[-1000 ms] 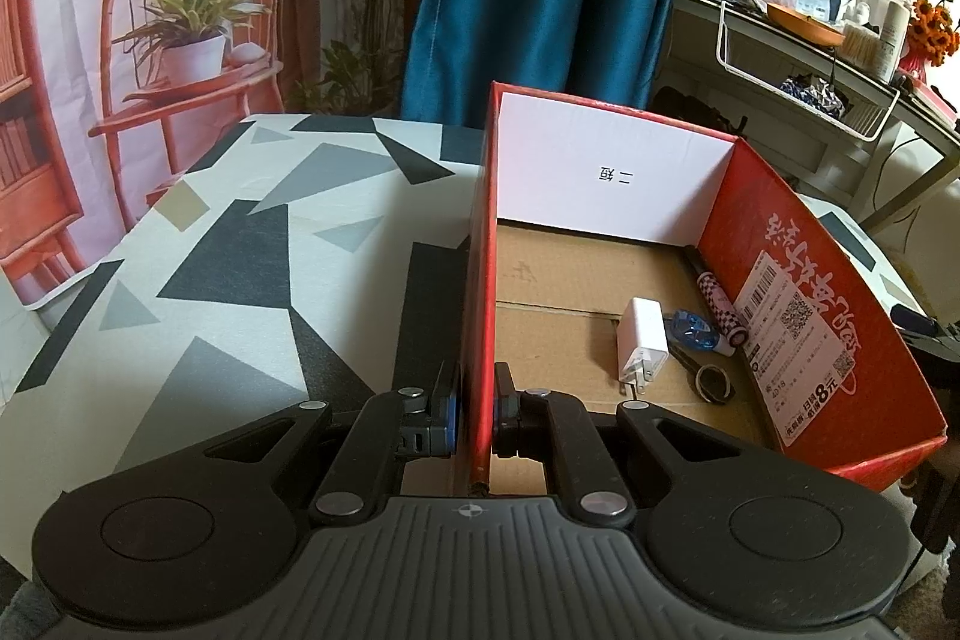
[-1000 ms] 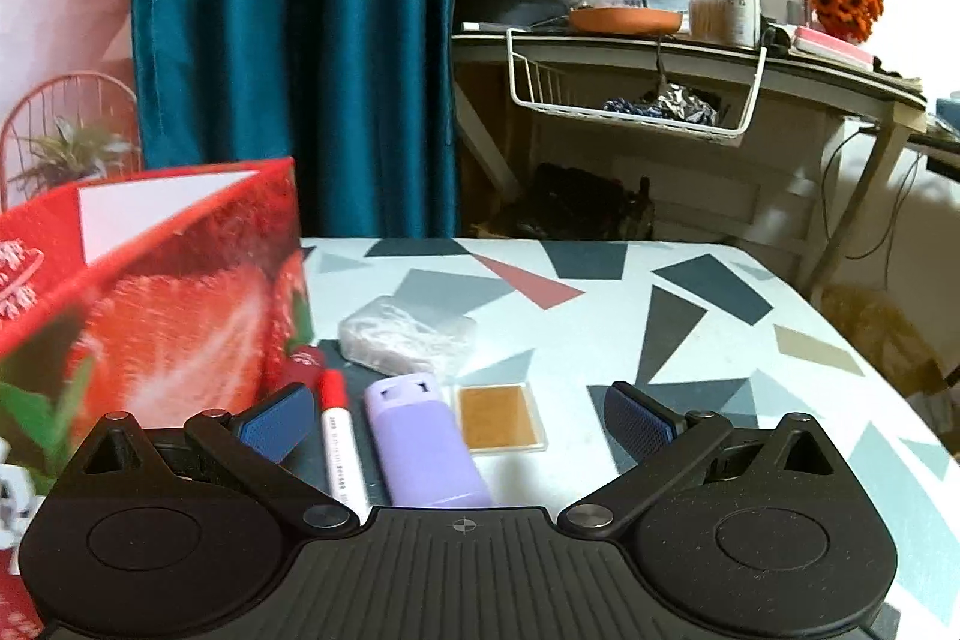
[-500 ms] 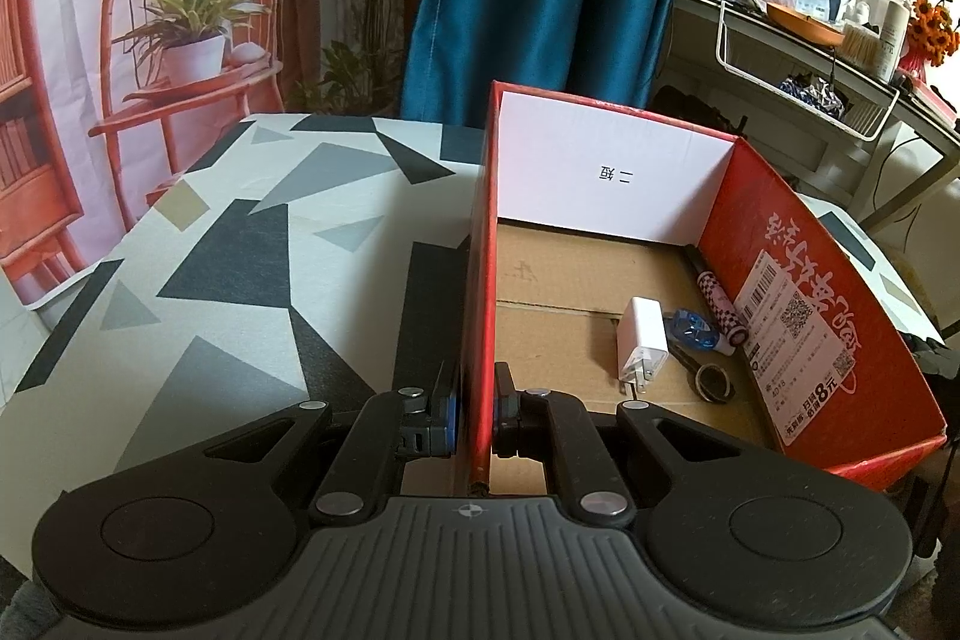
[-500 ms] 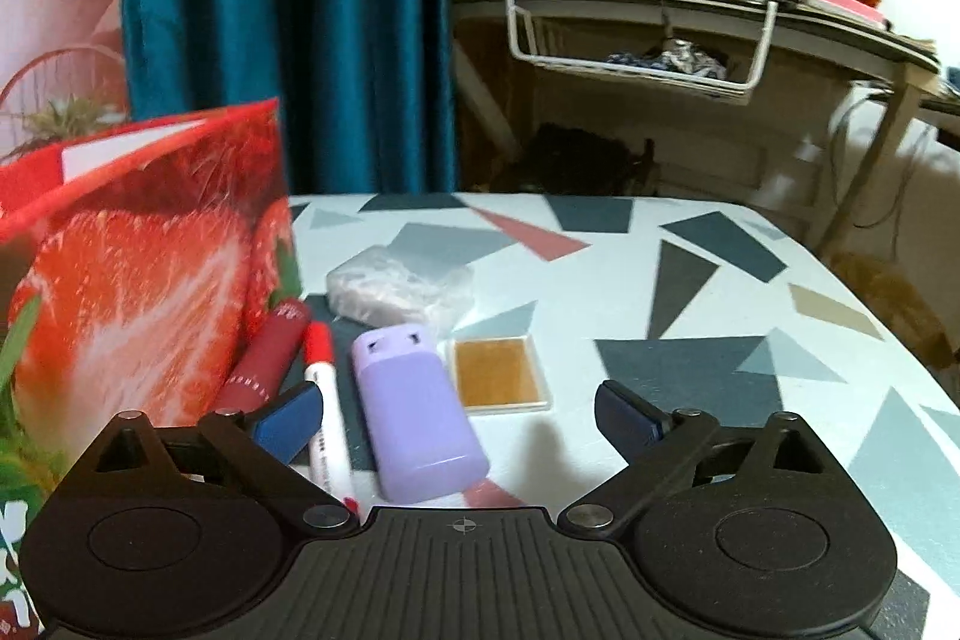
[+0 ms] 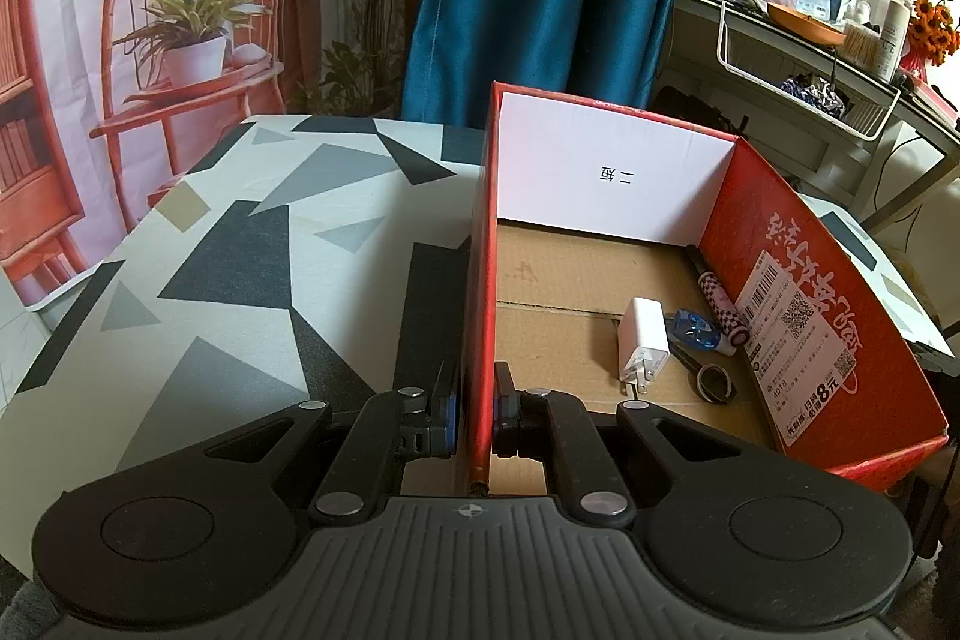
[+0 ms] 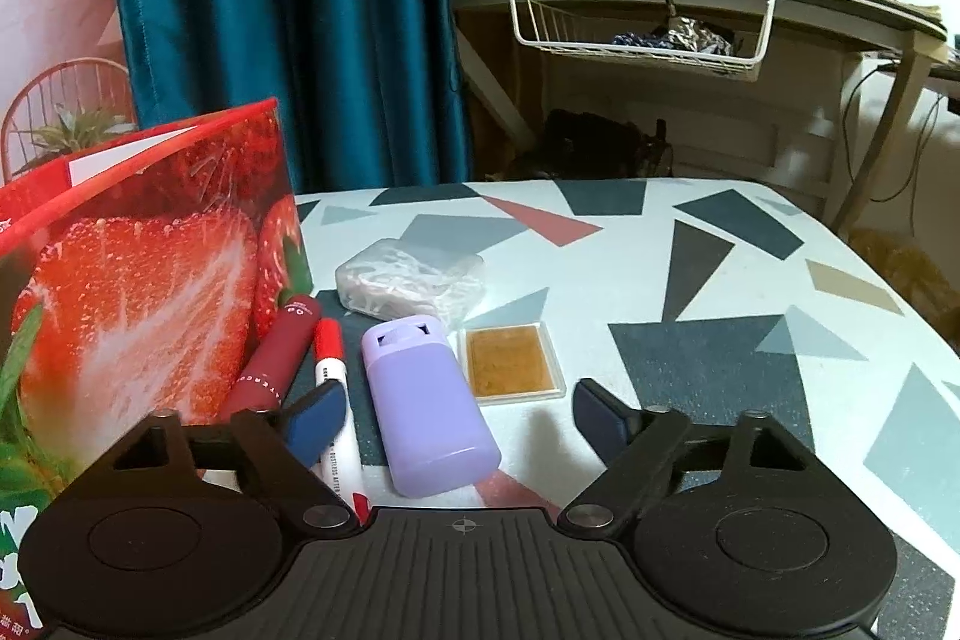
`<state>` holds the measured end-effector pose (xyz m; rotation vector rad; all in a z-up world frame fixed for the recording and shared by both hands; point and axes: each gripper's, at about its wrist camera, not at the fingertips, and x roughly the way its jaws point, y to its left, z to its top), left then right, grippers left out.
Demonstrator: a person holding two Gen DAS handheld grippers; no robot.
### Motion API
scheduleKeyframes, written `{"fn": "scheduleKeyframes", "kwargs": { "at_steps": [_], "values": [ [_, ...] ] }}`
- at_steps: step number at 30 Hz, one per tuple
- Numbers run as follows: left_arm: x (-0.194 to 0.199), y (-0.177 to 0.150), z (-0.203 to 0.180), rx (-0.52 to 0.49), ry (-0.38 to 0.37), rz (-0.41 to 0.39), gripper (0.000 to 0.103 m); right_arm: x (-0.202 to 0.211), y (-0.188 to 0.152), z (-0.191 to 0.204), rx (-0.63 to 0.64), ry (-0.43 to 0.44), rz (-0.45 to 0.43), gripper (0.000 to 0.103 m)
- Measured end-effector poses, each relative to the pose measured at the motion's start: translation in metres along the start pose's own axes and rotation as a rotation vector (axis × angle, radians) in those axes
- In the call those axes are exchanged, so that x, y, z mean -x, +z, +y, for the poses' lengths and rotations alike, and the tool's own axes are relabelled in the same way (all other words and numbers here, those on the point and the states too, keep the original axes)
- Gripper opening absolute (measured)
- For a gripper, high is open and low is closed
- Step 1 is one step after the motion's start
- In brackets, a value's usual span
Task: Organize rigid objects
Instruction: 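Reach the right tool to the lavender case and grasp it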
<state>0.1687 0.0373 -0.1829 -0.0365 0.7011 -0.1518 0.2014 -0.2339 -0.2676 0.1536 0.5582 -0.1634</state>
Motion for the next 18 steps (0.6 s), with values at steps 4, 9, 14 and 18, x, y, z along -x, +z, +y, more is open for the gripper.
{"fn": "scheduleKeyframes", "kwargs": {
  "at_steps": [4,9,14,18],
  "values": [
    [0.0000,0.0000,0.0000,0.000,0.000,0.000,0.011,-0.0022,-0.0003,-0.0013,-0.004,0.021,0.018,0.063],
    [-0.0001,0.0000,-0.0001,-0.001,0.000,0.000,0.011,-0.0026,-0.0010,0.0009,0.002,0.030,0.021,0.063],
    [-0.0001,-0.0001,0.0001,-0.001,0.002,0.000,0.011,-0.0025,-0.0005,0.0001,-0.005,0.044,0.027,0.055],
    [-0.0001,0.0002,0.0006,-0.003,0.001,0.000,0.011,-0.0040,0.0010,-0.0053,-0.025,0.045,0.039,0.048]
  ]
}}
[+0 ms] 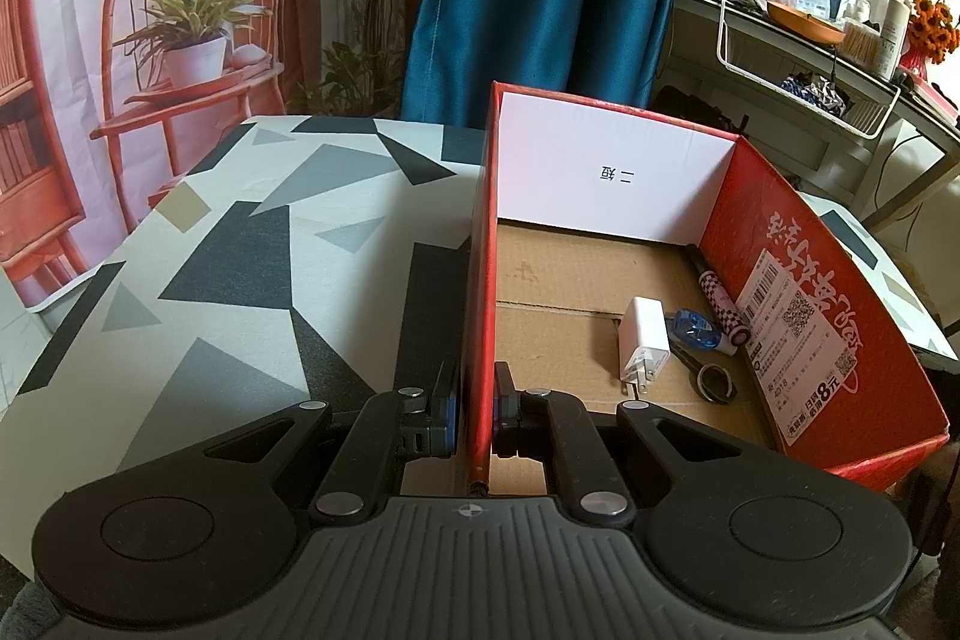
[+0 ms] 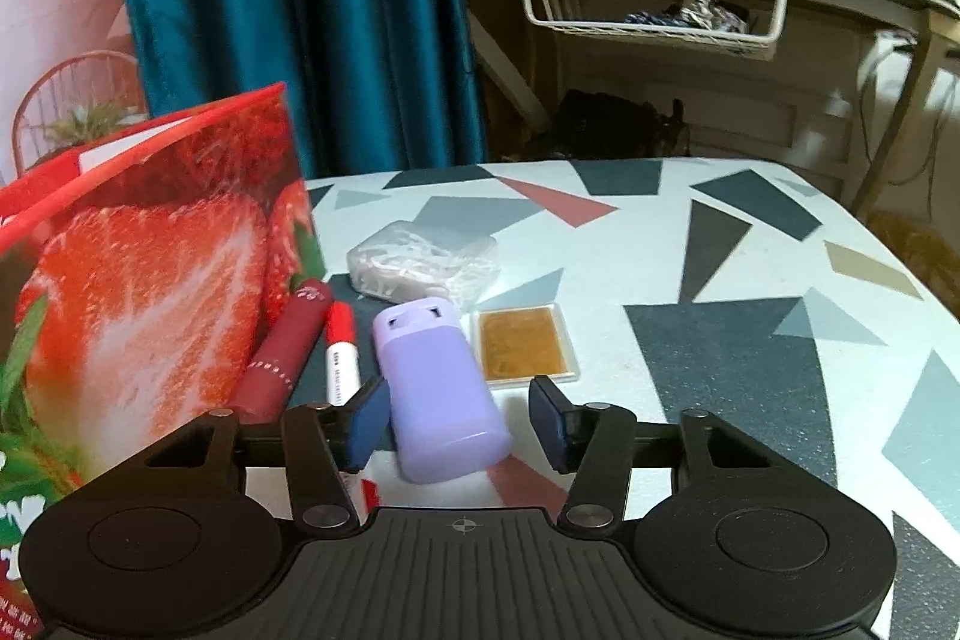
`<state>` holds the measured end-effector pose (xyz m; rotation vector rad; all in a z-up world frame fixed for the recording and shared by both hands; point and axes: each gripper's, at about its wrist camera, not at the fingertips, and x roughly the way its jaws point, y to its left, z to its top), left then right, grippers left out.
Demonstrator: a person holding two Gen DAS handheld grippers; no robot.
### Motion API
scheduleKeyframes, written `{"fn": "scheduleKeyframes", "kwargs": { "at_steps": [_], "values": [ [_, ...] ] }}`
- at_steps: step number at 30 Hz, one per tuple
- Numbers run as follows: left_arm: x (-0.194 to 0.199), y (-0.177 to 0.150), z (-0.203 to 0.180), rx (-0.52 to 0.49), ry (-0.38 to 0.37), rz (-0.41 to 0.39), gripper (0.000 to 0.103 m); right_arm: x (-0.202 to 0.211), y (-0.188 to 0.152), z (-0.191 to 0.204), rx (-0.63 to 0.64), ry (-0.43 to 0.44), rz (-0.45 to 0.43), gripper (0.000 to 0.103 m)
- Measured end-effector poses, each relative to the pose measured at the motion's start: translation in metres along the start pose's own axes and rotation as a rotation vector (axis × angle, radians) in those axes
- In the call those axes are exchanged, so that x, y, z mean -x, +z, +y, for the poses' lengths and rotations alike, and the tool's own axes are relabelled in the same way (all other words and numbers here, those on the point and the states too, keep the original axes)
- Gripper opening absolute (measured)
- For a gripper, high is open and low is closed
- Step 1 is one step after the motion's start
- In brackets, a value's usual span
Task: Organize rigid objects
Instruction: 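Reach the right tool to the lavender case and grasp it, then lift the lavender case and turn it sideways in the right tool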
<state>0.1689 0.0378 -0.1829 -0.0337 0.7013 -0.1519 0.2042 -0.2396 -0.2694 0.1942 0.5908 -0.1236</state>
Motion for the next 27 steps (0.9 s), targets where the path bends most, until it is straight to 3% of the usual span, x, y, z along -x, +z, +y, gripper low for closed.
{"fn": "scheduleKeyframes", "kwargs": {
  "at_steps": [11,21,27],
  "values": [
    [-0.001,0.001,0.001,0.001,-0.005,0.002,0.011,0.000,0.000,-0.008,-0.034,0.072,0.077,0.038],
    [-0.001,0.000,0.001,0.009,-0.009,0.001,0.011,0.033,-0.017,-0.027,-0.162,-0.011,0.067,0.038],
    [-0.001,0.000,0.000,0.007,-0.010,0.000,0.011,0.040,-0.020,-0.032,-0.173,-0.053,0.064,0.038]
  ]
}}
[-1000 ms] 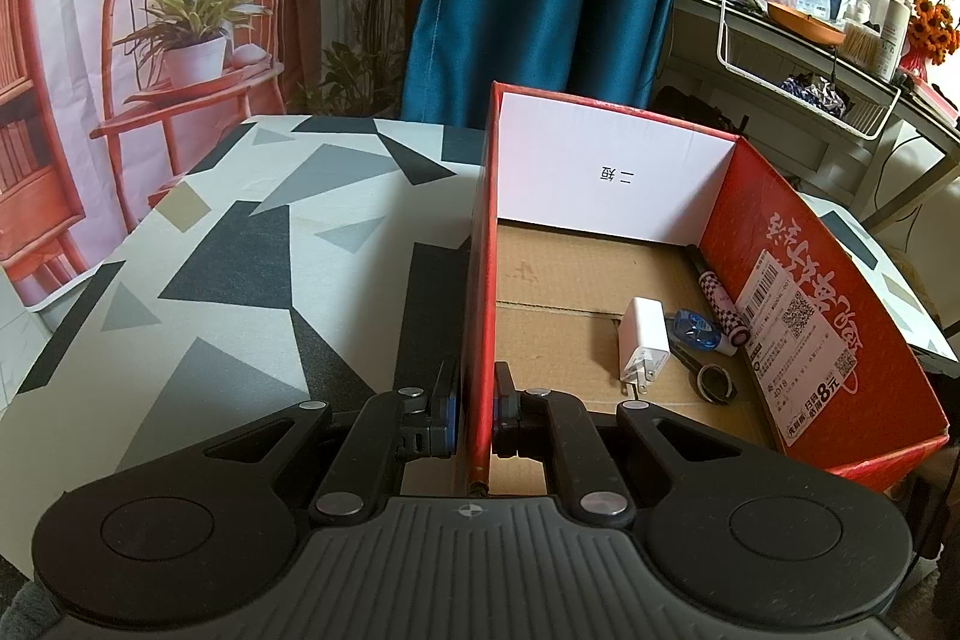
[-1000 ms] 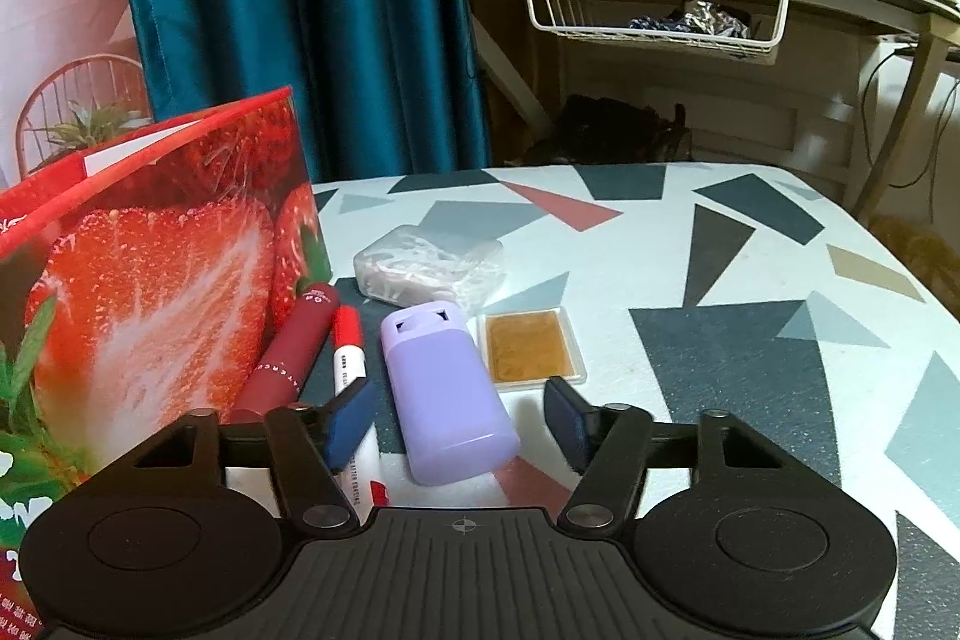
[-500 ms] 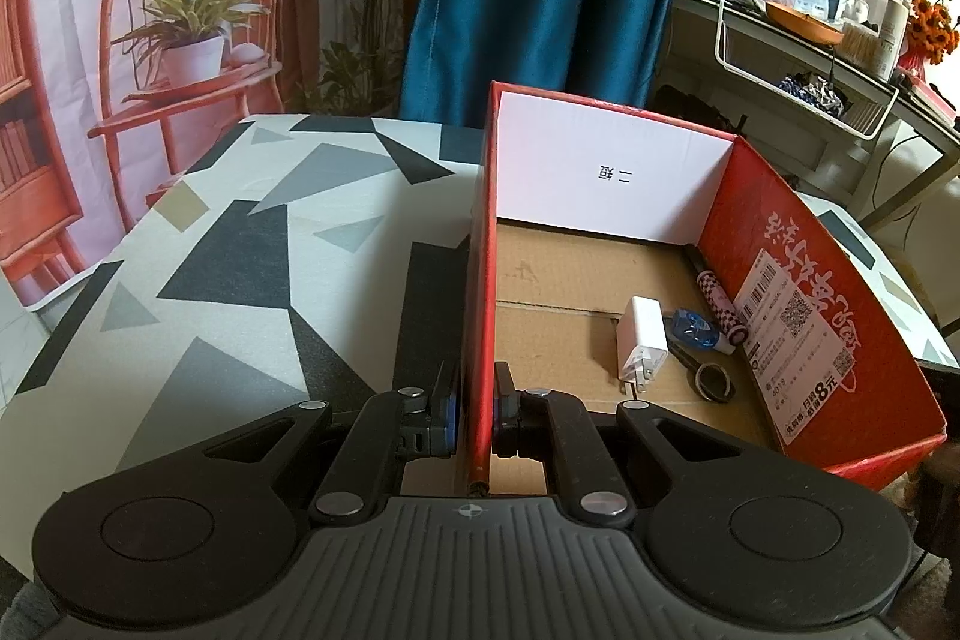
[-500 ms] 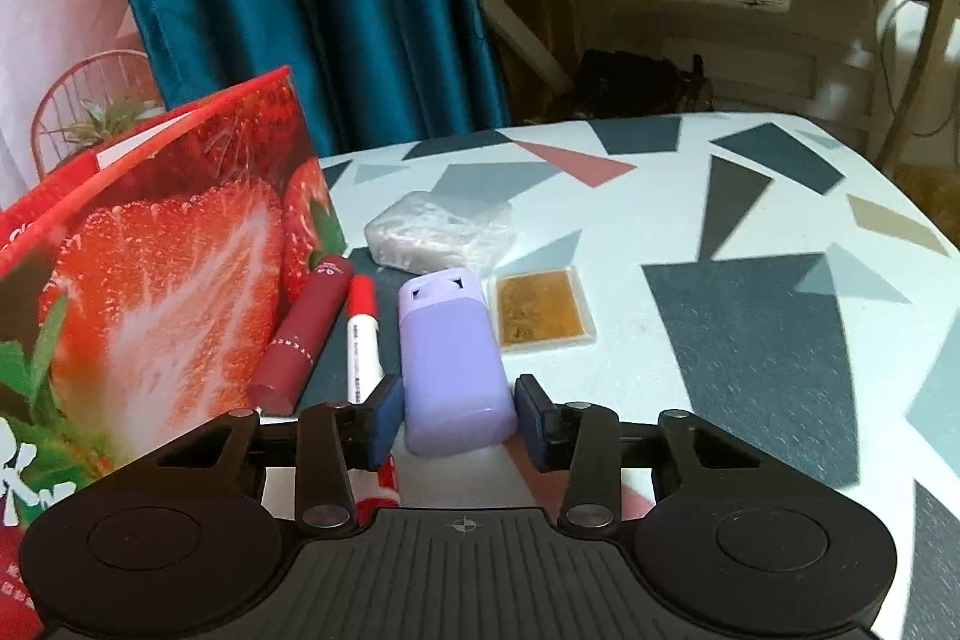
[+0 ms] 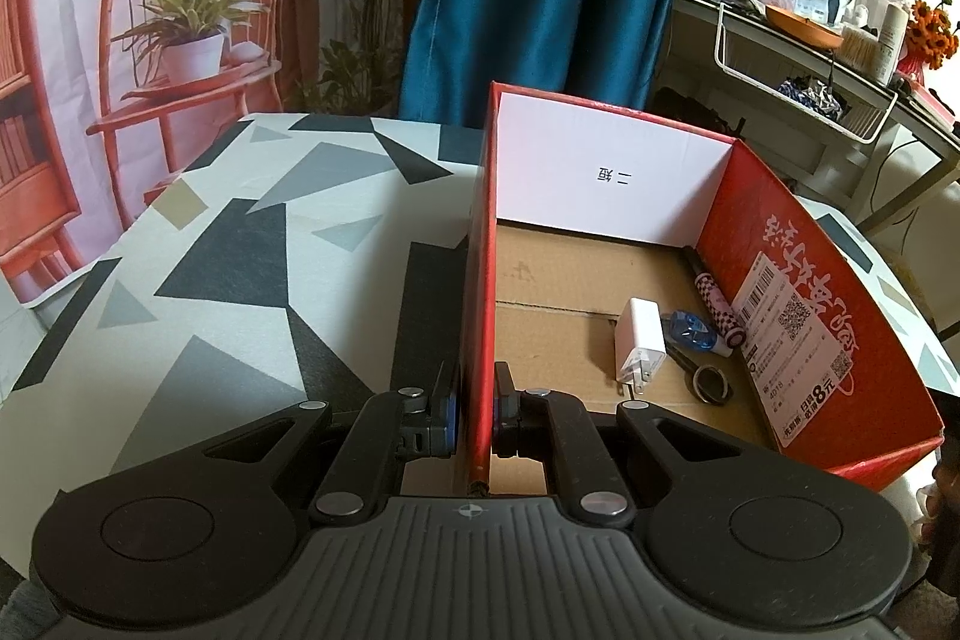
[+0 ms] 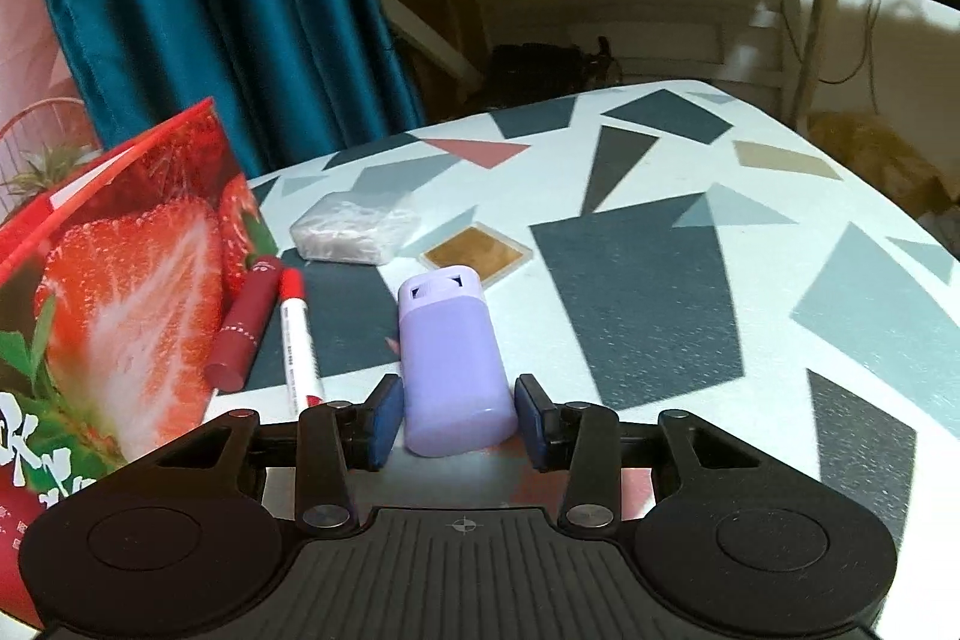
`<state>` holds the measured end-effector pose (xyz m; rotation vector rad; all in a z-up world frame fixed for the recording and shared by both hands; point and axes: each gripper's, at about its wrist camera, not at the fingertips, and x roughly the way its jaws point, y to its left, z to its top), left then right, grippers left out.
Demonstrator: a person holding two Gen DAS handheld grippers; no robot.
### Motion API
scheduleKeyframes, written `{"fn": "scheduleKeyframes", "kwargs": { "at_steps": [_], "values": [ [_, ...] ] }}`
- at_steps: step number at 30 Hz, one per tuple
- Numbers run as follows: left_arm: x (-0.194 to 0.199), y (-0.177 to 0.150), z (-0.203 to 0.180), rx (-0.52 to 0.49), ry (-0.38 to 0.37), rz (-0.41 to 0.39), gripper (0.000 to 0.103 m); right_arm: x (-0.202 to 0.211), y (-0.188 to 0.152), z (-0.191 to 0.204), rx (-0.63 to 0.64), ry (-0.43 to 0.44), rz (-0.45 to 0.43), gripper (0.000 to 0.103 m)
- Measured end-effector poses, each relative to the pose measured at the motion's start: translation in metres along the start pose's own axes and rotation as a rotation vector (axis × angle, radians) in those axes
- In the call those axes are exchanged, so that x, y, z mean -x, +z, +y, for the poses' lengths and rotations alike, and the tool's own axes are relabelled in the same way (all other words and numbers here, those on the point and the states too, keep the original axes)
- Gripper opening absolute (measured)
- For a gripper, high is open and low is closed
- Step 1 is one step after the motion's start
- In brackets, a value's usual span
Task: Organize rigid objects
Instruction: 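Lift the lavender case and turn it sideways in the right tool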
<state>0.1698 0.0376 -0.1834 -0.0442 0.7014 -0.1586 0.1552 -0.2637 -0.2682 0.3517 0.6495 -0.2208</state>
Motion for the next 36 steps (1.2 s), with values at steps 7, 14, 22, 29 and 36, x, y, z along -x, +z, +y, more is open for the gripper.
{"fn": "scheduleKeyframes", "kwargs": {
  "at_steps": [7,14,22,29,36],
  "values": [
    [0.000,0.000,0.000,-0.002,-0.001,0.000,0.011,0.005,-0.003,-0.012,-0.058,-0.076,-0.025,0.038],
    [0.000,0.000,0.000,-0.002,-0.001,0.000,0.011,0.007,-0.002,-0.006,-0.136,-0.034,0.014,0.049],
    [0.000,0.000,0.000,-0.001,-0.001,0.000,0.011,0.006,-0.005,0.015,-0.116,0.074,0.059,0.049],
    [-0.001,0.000,-0.001,-0.002,0.000,0.001,0.011,0.013,-0.001,0.028,0.003,-0.023,0.014,0.090],
    [-0.001,0.000,-0.001,-0.002,0.000,0.001,0.011,-0.001,0.012,0.016,0.227,-0.133,-0.043,0.102]
  ]
}}
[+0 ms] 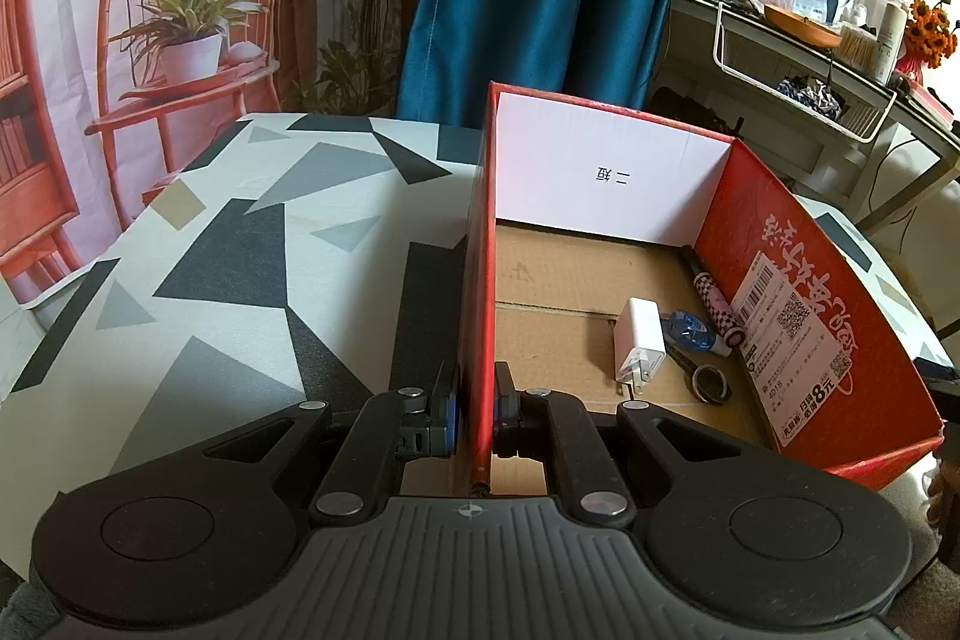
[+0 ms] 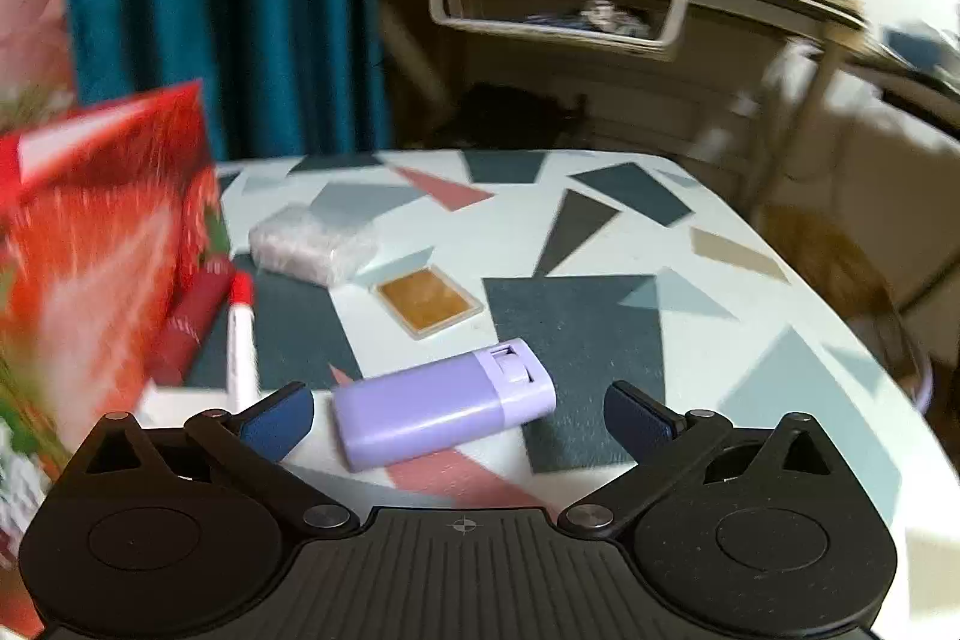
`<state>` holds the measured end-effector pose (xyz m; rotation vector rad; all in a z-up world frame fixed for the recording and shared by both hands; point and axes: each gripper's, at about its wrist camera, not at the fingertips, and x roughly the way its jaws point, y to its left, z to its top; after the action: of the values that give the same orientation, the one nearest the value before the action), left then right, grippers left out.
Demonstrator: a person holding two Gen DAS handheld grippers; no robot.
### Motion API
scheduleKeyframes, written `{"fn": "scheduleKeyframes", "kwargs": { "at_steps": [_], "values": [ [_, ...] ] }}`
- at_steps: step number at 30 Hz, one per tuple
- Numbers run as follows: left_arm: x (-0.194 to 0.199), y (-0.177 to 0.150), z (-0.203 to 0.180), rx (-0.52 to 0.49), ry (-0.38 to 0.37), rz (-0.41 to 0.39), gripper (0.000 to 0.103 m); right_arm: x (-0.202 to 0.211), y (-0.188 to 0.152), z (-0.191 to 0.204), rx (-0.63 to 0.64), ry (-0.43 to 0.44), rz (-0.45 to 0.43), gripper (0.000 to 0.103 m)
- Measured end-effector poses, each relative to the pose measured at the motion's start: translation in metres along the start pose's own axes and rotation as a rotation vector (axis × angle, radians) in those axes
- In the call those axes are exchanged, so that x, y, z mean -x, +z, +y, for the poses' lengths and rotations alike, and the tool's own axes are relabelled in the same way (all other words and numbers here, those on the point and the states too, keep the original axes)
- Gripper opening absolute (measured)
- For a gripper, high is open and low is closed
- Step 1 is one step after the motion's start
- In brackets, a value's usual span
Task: Organize rigid objects
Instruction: 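Lift the lavender case and turn it sideways in the right tool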
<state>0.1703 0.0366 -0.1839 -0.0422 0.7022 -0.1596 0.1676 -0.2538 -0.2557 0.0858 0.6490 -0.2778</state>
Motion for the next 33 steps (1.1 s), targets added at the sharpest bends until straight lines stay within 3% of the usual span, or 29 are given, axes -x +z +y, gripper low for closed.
{"fn": "scheduleKeyframes", "kwargs": {
  "at_steps": [5,10,12,15,17,24,33],
  "values": [
    [0.000,0.000,0.000,-0.001,0.003,0.002,0.011,-0.016,-0.002,-0.007,0.121,0.070,0.033,0.102],
    [-0.001,0.000,0.000,-0.003,0.006,0.004,0.011,-0.025,-0.001,-0.006,0.132,0.106,0.056,0.102],
    [-0.001,0.000,0.000,-0.003,0.006,0.004,0.011,-0.027,-0.001,-0.004,0.139,0.115,0.057,0.100],
    [-0.001,0.000,0.000,-0.003,0.006,0.004,0.011,-0.030,0.001,0.001,0.131,0.125,0.073,0.087],
    [-0.001,0.000,0.000,-0.003,0.006,0.004,0.011,-0.030,0.003,0.005,0.113,0.138,0.081,0.087],
    [-0.001,0.000,0.000,-0.004,0.006,0.004,0.011,-0.026,-0.002,0.030,0.078,0.106,0.063,0.086],
    [-0.002,0.000,0.001,0.000,0.007,0.003,0.011,-0.023,-0.007,0.033,0.102,0.095,0.039,0.087]
  ]
}}
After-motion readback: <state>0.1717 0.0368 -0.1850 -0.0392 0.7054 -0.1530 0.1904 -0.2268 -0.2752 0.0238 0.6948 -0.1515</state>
